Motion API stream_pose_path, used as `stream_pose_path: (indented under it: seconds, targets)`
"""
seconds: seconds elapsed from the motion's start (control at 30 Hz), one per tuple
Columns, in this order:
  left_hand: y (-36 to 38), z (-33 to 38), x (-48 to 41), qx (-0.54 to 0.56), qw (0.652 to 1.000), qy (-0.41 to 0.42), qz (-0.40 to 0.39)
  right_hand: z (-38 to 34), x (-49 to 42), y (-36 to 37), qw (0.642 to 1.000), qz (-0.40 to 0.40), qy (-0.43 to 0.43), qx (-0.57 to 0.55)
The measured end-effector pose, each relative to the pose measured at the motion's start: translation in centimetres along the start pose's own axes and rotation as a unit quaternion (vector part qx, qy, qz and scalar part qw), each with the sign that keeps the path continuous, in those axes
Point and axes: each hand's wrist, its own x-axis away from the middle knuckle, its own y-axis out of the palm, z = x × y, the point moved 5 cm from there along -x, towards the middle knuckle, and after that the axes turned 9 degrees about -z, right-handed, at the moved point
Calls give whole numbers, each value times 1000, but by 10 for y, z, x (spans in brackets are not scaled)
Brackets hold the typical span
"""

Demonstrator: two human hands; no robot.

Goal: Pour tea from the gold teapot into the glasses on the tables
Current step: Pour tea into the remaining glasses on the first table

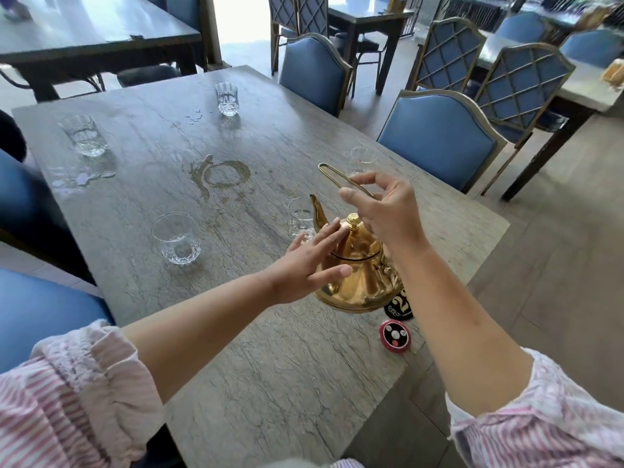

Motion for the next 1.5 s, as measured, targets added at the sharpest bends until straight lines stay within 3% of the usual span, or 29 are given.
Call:
stream_pose_path:
  seconds: [0.23,0.87,1.5]
  targets:
    - [5,8,40,-28,999,17,-13,-12,47,14,998,37,-3,-49]
    - [-13,-2,219,-167,967,56,-182,-71,185,140,979,186,23,-81]
    - [-90,-80,209,-153,954,87,-241,-88,104,206,982,175,66,11]
